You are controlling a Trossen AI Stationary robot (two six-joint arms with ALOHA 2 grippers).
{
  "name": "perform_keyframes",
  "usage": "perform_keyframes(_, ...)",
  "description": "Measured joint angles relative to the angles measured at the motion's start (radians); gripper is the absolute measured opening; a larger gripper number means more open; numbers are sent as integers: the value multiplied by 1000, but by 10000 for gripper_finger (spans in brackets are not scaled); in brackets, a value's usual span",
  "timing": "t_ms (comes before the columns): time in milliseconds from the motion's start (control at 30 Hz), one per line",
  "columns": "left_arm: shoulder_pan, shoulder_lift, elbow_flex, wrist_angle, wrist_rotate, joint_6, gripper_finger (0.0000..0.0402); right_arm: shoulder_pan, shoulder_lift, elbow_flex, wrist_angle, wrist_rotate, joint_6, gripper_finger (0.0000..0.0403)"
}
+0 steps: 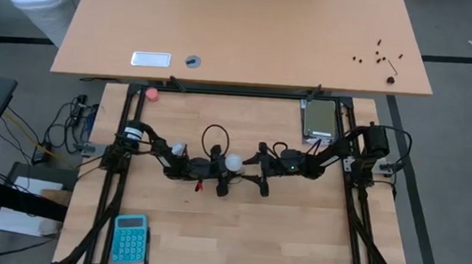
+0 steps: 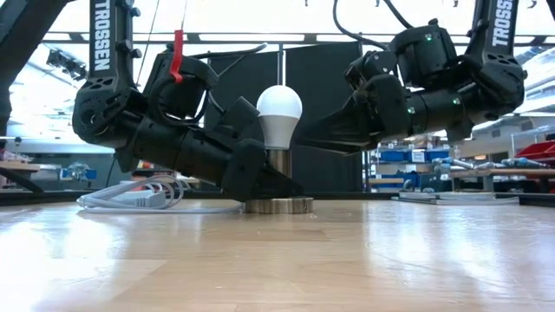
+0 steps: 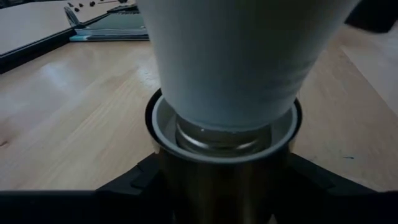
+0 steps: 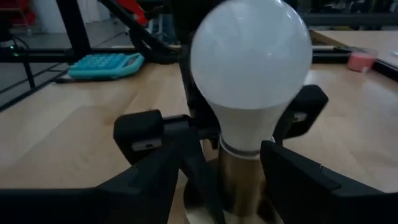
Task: Screw lightbulb
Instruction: Insert the lightbulb into the lamp holder
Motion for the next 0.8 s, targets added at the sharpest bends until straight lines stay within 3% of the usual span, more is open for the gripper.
perform_keyframes(400,0,0,-1,-2,-3,0,223,-3,-1,1,-9,21,54,233)
perform_keyframes(800,-1,-10,-2,-7,-26,10,263,-3,-2,1,-30,21,62,231)
